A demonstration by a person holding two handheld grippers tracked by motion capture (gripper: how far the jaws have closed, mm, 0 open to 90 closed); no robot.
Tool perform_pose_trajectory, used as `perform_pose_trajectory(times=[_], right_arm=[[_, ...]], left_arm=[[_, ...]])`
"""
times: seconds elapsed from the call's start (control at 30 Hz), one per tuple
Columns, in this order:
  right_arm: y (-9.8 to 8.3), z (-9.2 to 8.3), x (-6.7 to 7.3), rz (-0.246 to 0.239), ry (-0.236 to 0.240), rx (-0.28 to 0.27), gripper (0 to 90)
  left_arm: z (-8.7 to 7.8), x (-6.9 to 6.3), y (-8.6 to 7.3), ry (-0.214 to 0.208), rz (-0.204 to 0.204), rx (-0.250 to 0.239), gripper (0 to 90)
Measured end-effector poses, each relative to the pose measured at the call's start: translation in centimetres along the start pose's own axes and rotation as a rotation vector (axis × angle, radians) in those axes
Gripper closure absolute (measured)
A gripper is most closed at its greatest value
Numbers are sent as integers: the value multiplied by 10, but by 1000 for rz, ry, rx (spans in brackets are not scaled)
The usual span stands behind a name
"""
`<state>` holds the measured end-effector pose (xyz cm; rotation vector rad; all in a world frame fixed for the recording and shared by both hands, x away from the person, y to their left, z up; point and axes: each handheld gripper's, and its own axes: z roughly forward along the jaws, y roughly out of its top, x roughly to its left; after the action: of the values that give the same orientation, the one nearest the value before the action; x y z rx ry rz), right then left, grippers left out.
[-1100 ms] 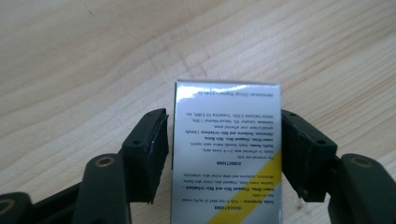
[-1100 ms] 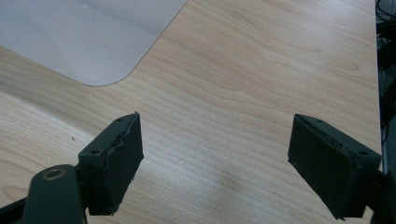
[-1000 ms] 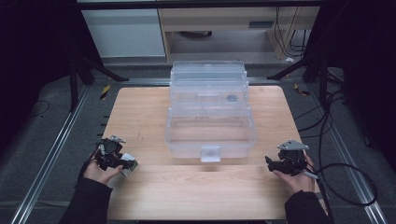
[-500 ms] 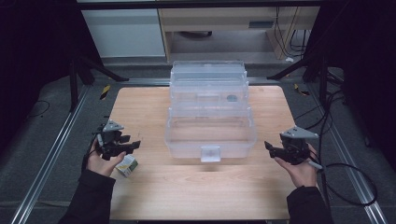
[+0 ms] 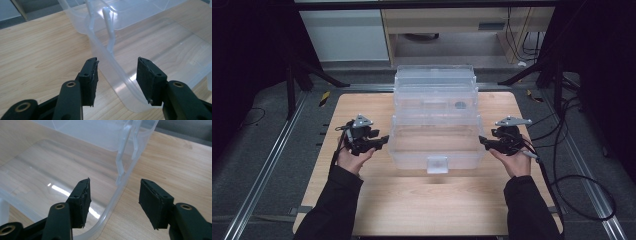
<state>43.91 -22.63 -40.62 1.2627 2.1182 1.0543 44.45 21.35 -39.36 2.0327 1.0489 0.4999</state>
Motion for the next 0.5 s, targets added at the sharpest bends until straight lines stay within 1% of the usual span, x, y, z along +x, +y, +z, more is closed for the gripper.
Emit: perform_pose_trajectory(times=[0.03, 0.07, 0.13, 0.17, 0.2, 0.23, 0.27, 0.3, 0.33, 0.43, 0.47, 0.5], right_arm=[[0, 0, 0, 0, 0, 0, 437], [-1, 5, 1, 1, 11, 14, 460], [-2, 7, 1, -6, 14, 25, 470], [-2, 9, 2, -2, 18, 31, 484], [-4, 13, 4, -7, 21, 52, 522], [-4, 13, 4, -7, 21, 52, 522], [-5, 17, 4, -20, 12, 69, 558], [-5, 17, 4, -20, 12, 69, 558], [-6, 19, 5, -24, 1, 80, 601], [-8, 22, 4, -18, 4, 96, 617], [-9, 24, 3, -19, 13, 107, 620], [-9, 24, 3, -19, 13, 107, 620]], left_arm=[[0, 0, 0, 0, 0, 0, 511], [5, -2, 0, -4, 1, 2, 511], [11, -5, 0, -14, 4, 9, 508], [14, -6, 0, -14, 13, 17, 508], [18, -7, -1, -11, 19, 28, 506], [20, -7, -1, -7, 25, 38, 506], [23, -8, -2, 0, 32, 54, 514], [25, -7, -3, -1, 32, 62, 514], [28, -7, -4, -1, 26, 75, 529], [29, -6, -6, 3, 25, 85, 546], [29, -4, -6, -17, 10, 80, 564], [29, -4, -6, -17, 10, 80, 579]])
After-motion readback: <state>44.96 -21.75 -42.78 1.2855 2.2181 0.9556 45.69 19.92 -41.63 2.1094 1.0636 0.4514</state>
